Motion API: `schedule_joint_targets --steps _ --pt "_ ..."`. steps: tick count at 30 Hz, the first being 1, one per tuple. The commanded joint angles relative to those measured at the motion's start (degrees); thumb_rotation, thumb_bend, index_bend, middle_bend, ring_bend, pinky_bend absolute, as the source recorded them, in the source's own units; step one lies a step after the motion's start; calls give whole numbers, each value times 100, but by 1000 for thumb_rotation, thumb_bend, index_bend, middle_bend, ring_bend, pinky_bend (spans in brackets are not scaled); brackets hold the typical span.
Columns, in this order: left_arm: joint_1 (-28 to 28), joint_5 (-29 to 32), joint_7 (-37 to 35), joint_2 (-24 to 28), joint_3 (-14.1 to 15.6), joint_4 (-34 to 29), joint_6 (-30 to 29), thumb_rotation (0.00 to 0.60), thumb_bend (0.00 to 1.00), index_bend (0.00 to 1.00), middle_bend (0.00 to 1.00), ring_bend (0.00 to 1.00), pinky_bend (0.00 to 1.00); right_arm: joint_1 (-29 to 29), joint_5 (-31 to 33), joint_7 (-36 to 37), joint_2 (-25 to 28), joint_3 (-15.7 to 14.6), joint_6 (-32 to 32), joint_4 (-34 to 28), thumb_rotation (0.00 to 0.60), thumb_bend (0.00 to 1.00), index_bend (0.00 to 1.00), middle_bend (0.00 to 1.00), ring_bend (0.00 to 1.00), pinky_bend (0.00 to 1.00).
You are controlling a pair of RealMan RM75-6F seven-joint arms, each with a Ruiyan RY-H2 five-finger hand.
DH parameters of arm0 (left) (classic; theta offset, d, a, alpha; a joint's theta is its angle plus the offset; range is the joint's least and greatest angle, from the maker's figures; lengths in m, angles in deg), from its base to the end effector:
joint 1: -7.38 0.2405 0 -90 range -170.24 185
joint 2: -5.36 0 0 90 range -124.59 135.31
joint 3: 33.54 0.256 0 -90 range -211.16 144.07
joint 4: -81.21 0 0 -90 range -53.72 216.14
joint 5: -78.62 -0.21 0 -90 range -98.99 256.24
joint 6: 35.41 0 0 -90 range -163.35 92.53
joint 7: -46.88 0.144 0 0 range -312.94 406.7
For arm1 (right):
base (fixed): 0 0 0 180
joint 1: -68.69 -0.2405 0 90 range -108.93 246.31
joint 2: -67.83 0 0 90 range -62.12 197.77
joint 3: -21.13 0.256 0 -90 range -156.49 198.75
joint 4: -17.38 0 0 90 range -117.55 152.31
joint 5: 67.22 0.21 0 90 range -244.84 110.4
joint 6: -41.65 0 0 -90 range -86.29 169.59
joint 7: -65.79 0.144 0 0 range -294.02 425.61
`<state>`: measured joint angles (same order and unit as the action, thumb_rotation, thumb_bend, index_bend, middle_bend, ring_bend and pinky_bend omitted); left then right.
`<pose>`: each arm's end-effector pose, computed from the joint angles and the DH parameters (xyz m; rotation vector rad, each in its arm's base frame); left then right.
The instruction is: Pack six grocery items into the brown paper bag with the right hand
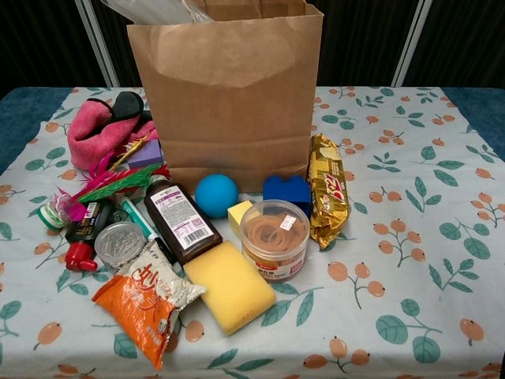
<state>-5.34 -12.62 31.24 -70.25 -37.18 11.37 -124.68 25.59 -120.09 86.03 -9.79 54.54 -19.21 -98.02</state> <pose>-0.3198 0.2325 0.1371 -1.4557 -0.7870 -1.1650 -0.0098 -0.3392 0.1054 1.2407 -1.8209 1.9483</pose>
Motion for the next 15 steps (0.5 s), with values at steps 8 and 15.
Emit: schedule_joint_targets --steps 8,15 --pt "7 -27 78 -14 33 -61 0 600 142 146 199 149 225 1125 -2741 -1246 1751 -1473 -127 -58 600 0 57 225 75 10" --pt "-2 -75 194 -11 49 -154 -17 600 141 146 199 149 226 1392 -3813 -2125 2246 -2471 161 480 600 0 175 256 130 61"
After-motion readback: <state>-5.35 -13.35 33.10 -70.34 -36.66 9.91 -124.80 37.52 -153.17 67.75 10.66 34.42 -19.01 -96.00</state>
